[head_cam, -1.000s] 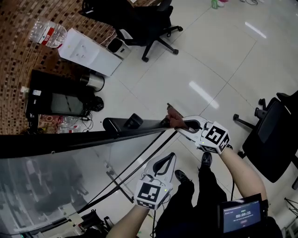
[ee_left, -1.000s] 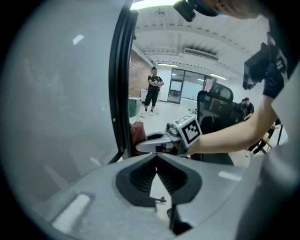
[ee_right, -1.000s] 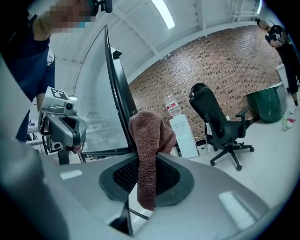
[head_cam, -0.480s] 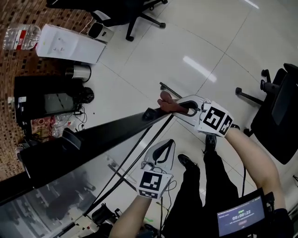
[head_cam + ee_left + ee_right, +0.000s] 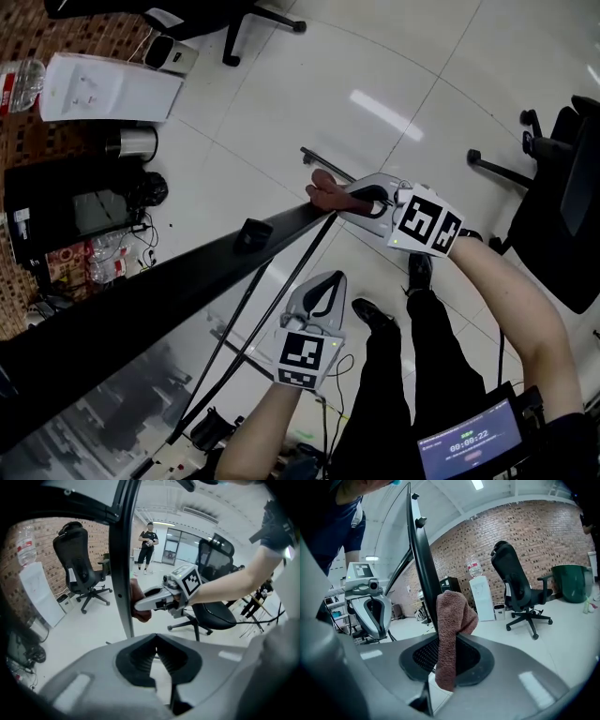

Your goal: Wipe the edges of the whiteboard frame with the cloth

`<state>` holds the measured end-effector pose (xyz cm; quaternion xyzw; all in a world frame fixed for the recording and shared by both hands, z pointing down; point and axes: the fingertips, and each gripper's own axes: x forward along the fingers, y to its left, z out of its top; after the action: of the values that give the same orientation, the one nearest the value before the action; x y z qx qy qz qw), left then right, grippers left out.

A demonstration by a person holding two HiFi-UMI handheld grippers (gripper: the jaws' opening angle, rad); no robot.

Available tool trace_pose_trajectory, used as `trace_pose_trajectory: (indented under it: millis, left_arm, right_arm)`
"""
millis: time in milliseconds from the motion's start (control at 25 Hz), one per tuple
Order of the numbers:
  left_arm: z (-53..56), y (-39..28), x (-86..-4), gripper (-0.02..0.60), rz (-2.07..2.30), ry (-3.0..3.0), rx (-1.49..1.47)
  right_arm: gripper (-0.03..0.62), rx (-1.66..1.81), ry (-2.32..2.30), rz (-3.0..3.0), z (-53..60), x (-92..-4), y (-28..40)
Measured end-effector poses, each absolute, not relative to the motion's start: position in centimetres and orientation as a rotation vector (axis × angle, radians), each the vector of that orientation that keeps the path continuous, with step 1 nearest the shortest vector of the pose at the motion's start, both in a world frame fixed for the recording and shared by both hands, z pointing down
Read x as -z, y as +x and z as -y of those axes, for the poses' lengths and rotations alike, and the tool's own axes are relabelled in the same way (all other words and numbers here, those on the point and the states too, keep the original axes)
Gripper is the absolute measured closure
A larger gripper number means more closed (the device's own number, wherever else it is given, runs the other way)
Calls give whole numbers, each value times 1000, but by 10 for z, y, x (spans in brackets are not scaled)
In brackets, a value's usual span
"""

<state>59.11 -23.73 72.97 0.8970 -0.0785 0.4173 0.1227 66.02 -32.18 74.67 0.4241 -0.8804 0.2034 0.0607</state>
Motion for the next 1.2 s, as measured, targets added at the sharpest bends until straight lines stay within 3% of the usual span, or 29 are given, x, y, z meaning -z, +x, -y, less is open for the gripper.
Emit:
trace_pose_trajectory:
  millis: [400, 1200]
  left_arm:
    - [228, 588, -784, 578, 156, 2578, -1332]
    - [220, 572, -805, 578, 263, 2433, -1205]
  right_arm:
    - [530, -619, 1221, 2471, 320, -824, 660]
    - [530, -745, 1090, 2160, 315, -941, 654]
